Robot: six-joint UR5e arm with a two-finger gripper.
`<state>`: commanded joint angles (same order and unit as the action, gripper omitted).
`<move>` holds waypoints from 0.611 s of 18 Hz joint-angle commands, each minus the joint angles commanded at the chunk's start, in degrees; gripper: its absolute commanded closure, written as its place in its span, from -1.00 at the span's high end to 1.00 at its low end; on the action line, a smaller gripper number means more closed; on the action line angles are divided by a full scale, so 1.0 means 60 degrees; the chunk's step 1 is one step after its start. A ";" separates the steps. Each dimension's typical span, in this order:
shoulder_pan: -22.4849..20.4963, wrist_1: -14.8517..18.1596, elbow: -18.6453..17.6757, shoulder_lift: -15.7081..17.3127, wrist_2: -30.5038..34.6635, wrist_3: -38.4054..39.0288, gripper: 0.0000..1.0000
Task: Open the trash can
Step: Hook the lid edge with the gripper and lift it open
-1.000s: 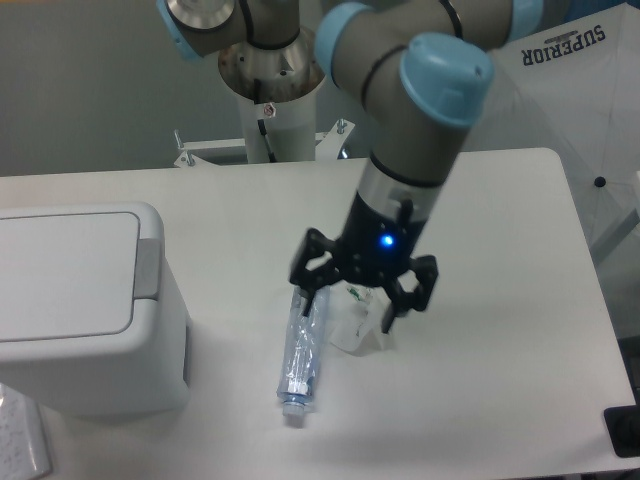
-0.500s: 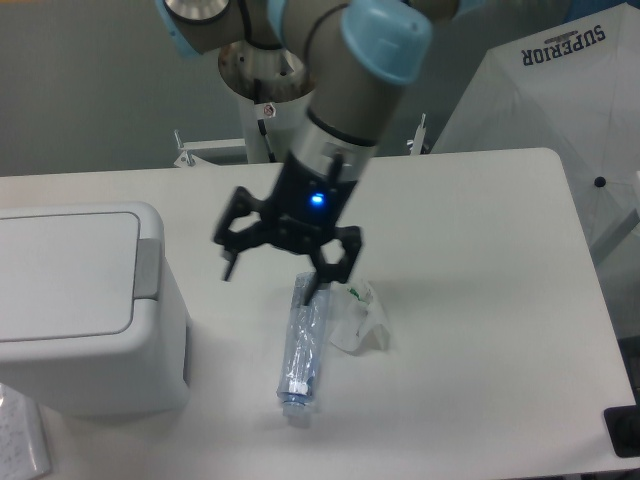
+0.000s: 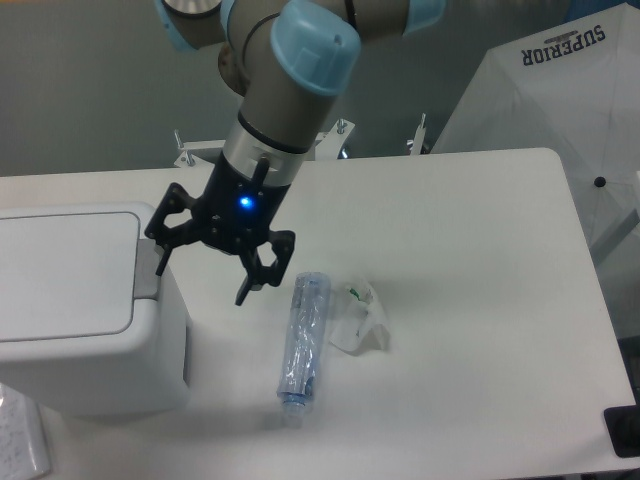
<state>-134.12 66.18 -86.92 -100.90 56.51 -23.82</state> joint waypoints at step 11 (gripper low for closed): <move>0.0059 -0.0058 -0.0161 -0.0088 0.0044 0.0000 1.00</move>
<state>-133.77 65.83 -87.89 -101.42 56.78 -23.82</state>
